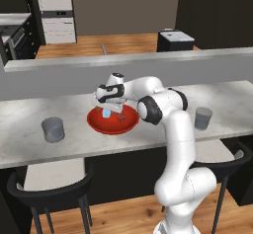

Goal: There are four ice cubes in the ice bowl. Place two ice cubes in each glass of water.

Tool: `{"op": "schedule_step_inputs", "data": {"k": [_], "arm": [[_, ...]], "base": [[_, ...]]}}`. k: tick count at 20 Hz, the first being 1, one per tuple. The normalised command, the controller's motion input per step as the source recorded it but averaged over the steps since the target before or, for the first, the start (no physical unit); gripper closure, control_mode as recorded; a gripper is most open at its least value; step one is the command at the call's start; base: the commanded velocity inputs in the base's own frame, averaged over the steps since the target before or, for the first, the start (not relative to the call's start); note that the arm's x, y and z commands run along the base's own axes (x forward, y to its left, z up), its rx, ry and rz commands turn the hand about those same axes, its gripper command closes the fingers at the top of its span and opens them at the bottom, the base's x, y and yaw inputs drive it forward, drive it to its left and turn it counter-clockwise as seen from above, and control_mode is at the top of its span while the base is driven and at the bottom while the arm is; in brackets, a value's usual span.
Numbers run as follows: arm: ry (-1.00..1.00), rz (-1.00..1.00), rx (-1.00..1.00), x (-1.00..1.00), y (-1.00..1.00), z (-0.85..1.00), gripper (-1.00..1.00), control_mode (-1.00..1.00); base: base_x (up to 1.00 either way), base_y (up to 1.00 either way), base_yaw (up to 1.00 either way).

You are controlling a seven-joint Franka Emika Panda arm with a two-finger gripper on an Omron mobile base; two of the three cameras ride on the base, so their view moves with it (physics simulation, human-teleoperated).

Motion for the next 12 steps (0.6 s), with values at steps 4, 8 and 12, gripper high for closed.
{"op": "schedule_step_inputs", "data": {"k": [4,8,12], "arm": [[0.01,0.06,-0.01,0.0,0.07,-0.11,1.0,-1.0],[0.03,0.05,0.0,0.0,0.04,-0.22,1.0,-1.0],[0.03,0.05,0.0,0.0,0.0,-0.23,1.0,-1.0]], "base": [[0.0,0.0,0.0],[0.0,0.0,0.0],[0.0,0.0,0.0]]}}
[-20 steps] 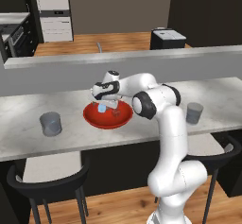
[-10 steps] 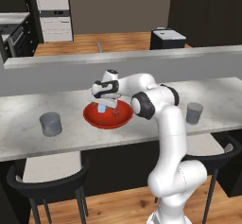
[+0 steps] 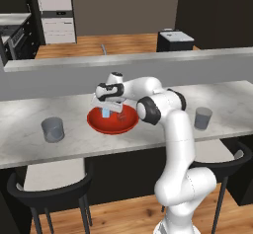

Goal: There are four ice cubes in the ice bowl. Place two ice cubes in each glass of water.

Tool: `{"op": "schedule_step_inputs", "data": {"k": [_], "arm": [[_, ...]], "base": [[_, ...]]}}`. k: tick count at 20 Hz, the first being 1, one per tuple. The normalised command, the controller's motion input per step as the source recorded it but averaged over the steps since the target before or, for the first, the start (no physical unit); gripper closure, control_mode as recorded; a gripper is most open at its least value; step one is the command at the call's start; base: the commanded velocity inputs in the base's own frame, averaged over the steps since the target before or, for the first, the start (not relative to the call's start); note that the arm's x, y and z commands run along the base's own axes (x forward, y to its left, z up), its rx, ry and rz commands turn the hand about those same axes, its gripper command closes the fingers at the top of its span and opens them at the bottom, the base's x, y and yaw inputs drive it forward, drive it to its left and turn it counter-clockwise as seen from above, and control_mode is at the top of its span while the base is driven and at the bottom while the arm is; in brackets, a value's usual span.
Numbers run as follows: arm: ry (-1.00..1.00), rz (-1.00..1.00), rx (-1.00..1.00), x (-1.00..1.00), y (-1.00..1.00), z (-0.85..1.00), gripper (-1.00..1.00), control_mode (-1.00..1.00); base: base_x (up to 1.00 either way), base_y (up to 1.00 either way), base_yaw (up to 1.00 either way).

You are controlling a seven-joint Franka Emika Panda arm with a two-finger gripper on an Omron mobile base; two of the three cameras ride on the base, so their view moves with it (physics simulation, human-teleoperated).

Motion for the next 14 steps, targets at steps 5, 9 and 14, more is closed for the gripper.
{"op": "schedule_step_inputs", "data": {"k": [5,9,14], "arm": [[0.02,0.05,0.0,0.0,0.0,-0.11,1.0,-1.0],[0.0,0.04,0.0,-0.04,0.0,0.39,1.0,-1.0],[0.0,0.01,0.0,-0.73,-0.08,0.98,1.0,-1.0]], "base": [[0.0,0.0,0.0],[0.0,0.0,0.0],[0.0,0.0,0.0]]}}
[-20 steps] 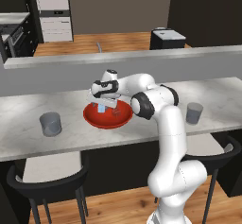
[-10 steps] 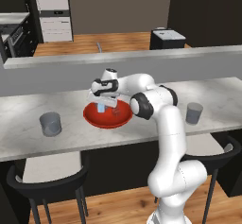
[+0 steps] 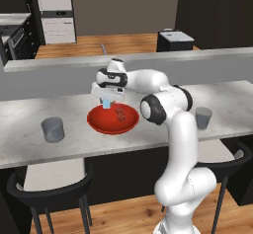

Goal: There are four ice cubes in the ice bowl. Place two ice cubes in each glass of water.

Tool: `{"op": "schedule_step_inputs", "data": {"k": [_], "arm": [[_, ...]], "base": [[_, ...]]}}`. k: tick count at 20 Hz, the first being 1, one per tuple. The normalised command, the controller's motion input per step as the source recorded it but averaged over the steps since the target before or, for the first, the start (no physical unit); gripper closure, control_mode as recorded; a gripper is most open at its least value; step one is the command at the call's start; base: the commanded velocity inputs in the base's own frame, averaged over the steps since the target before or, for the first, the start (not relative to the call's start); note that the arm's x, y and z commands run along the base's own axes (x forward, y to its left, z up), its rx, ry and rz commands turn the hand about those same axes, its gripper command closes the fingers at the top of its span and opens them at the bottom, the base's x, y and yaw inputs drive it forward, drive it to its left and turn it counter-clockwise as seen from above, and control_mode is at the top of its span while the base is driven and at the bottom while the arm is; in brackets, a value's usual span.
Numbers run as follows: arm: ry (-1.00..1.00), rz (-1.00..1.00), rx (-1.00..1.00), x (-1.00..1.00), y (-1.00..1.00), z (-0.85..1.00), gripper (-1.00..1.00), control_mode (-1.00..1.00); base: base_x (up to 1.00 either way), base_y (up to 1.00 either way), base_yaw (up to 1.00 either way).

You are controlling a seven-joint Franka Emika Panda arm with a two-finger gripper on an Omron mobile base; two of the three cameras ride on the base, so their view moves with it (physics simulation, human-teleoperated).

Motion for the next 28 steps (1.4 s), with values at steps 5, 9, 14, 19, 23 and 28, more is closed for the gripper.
{"op": "schedule_step_inputs", "data": {"k": [5,9,14,19,23,28], "arm": [[0.09,0.04,0.0,-0.89,-0.11,0.75,1.0,-1.0],[0.06,0.09,0.0,-0.59,0.48,0.24,1.0,-1.0],[0.06,0.11,0.0,-0.38,0.69,0.0,1.0,-1.0],[0.04,0.09,0.0,-0.04,0.53,0.02,1.0,-1.0],[0.01,0.06,0.0,0.01,0.42,0.16,1.0,-1.0],[0.02,0.04,0.0,0.04,0.46,0.1,1.0,-1.0]], "base": [[0.0,0.0,0.0],[0.0,0.0,0.0],[0.0,0.0,0.0],[0.0,0.0,0.0],[0.0,0.0,0.0],[0.0,0.0,0.0]]}}
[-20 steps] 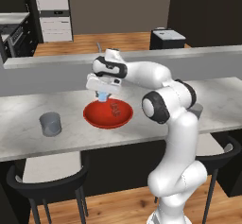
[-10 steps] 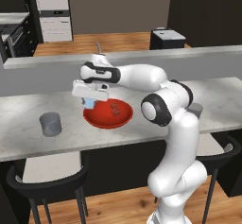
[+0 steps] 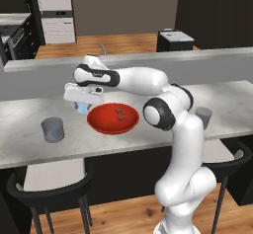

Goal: There are four ice cubes in the ice bowl. Place two ice cubes in each glass of water.

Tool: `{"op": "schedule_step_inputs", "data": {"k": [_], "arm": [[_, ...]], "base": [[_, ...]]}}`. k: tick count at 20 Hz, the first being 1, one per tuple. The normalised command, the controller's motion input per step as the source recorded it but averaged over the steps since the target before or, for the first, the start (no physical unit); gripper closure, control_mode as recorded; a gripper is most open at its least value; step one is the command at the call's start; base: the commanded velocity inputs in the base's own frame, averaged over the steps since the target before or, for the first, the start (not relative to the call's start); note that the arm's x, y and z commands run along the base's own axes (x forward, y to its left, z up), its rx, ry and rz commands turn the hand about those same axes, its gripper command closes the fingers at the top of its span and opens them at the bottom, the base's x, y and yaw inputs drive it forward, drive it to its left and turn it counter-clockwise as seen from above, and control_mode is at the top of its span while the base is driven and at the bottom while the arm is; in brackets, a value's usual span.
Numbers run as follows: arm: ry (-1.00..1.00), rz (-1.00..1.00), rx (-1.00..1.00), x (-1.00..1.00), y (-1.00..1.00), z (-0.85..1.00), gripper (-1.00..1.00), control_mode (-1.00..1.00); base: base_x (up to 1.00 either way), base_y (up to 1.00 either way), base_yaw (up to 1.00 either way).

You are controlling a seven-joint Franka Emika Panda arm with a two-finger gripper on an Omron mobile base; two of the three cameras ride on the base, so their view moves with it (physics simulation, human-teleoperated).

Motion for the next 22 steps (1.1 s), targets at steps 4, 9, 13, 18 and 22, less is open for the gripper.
{"op": "schedule_step_inputs", "data": {"k": [4,9,13,18,22], "arm": [[0.0,0.02,0.0,0.1,0.58,0.01,1.0,-1.0],[0.01,0.01,0.0,0.13,0.6,0.0,1.0,-1.0],[0.02,0.0,-0.03,0.18,0.43,0.0,1.0,-1.0],[0.06,0.0,-0.07,0.2,0.21,0.0,1.0,-1.0],[0.11,0.0,-0.08,0.11,0.06,0.0,1.0,-1.0]], "base": [[0.0,0.0,0.0],[0.0,0.0,0.0],[0.0,0.0,0.0],[0.0,0.0,0.0],[0.0,0.0,0.0]]}}
